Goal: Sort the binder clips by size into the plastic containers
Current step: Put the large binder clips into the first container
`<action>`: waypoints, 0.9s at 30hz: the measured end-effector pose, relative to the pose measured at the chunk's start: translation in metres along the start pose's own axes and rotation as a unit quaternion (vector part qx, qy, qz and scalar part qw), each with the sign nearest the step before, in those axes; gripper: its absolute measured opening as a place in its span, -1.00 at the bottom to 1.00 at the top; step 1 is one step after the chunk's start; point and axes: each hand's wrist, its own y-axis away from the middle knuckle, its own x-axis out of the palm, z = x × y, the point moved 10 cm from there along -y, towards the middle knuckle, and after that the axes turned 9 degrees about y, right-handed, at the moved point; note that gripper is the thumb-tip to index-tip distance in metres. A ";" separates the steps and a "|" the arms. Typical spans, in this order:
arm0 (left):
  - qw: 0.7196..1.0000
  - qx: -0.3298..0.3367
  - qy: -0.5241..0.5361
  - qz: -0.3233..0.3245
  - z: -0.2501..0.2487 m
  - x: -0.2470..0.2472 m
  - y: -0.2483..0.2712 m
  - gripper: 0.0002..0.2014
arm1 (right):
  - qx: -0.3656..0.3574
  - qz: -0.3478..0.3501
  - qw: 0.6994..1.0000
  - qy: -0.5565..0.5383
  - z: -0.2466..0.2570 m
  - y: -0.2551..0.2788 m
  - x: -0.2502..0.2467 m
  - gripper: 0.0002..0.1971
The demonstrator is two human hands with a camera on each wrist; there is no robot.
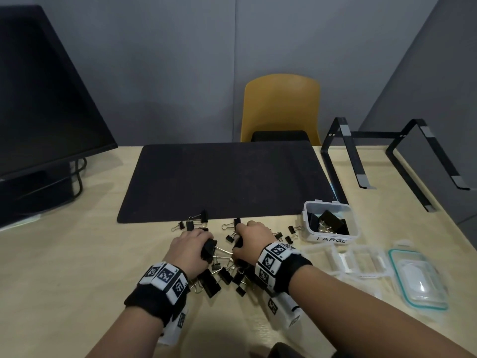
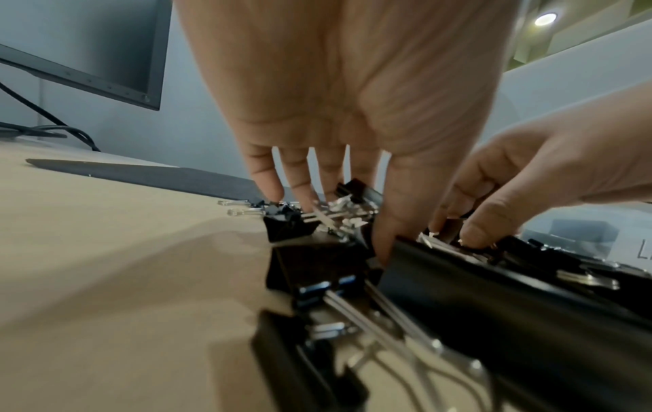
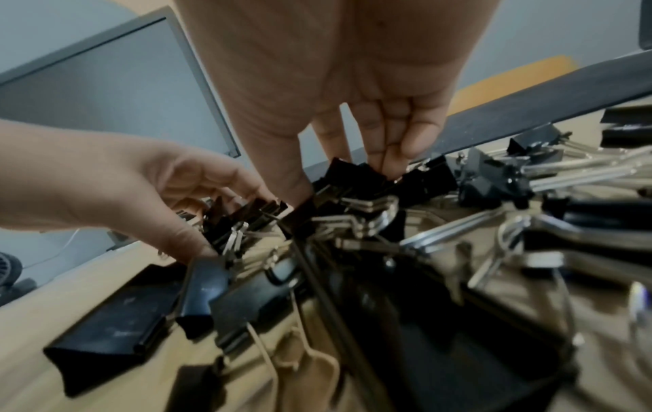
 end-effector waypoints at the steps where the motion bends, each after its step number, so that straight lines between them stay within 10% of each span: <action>1: 1.000 0.002 0.011 0.000 0.000 -0.001 -0.001 -0.39 | 0.006 -0.004 1.000 -0.024 -0.003 0.000 -0.003 -0.58; 19: 0.973 0.031 0.225 -0.028 -0.024 -0.024 -0.006 -0.38 | 0.089 -0.089 0.914 -0.386 -0.074 0.020 -0.025 -0.60; 27: 0.961 0.032 0.272 -0.027 -0.039 -0.030 -0.009 -0.42 | 0.084 -0.077 0.915 -0.386 -0.098 0.039 -0.026 -0.47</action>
